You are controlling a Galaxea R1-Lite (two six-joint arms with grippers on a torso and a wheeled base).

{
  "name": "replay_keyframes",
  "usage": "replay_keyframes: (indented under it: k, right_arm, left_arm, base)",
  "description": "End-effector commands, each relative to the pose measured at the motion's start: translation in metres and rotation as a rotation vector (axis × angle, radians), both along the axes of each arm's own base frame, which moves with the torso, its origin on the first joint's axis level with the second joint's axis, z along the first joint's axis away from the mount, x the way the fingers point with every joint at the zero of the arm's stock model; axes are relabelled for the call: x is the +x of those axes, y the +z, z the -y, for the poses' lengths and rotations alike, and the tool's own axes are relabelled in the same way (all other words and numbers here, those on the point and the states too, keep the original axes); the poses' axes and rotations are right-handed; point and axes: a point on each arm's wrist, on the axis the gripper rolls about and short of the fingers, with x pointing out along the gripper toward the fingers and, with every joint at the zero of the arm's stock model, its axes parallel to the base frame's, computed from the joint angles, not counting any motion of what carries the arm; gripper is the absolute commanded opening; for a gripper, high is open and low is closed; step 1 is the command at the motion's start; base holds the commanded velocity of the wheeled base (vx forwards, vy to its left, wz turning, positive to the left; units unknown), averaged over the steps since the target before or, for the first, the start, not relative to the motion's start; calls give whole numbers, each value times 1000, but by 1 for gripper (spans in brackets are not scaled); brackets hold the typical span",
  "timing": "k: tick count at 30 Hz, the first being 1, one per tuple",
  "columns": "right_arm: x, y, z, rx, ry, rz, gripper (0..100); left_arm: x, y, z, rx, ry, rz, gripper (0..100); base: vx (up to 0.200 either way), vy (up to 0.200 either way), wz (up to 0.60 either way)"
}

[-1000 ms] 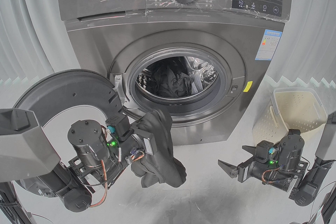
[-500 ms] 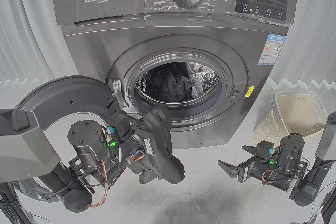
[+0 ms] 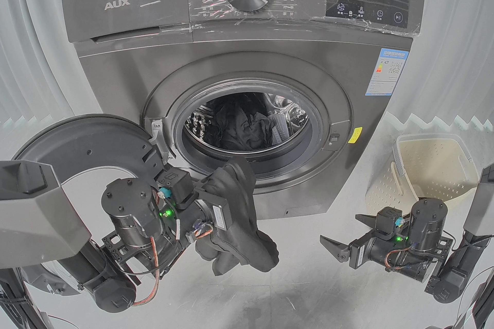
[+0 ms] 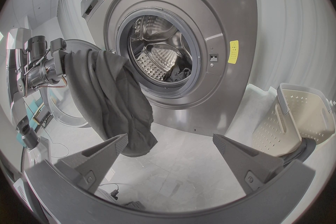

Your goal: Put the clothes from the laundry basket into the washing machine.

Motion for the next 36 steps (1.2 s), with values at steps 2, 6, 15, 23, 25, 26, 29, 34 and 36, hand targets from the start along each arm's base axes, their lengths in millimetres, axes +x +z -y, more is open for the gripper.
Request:
replay_keyframes:
  k: [2,6,15,23,25,26,29,34,36]
  right_arm:
    - [0,0,0,1,0,0,100]
    - [0,0,-1,1,3,-1,100]
    - [-1,0,-1,1,6,-1,100]
    - [-1,0,-1,0,8,-2,100]
    - [-1,0,-1,0,6,-2,100]
    - [-1,0,-1,0,6,-2,100]
    - [-1,0,-1,0,8,-2,100]
    - [-4,0,-2,0,17,-2,100]
    - [-5,2,-4,5,25,6,100]
  left_arm:
    - [2,-2,-1,3,7,-5,0]
    - [1,-3,-1,5,5,-7,0]
    - [2,-5,0,10,4,-13,0]
    - [3,-6,-1,12,9,-15,0]
    - [2,-7,1,14,2,-18,0]
    - [1,-7,1,15,1,-19,0]
    - [0,-7,1,15,-1,-19,0]
    - [-2,-7,3,7,-16,-25,0]
    - [-1,-10,4,15,-27,-29,0]
  base:
    - [100,0,0]
    - [200,0,0]
    - [89,0,0]
    - [0,0,0]
    - [0,0,0]
    - [0,0,0]
    - [0,0,0]
    - [0,0,0]
    - [0,0,0]
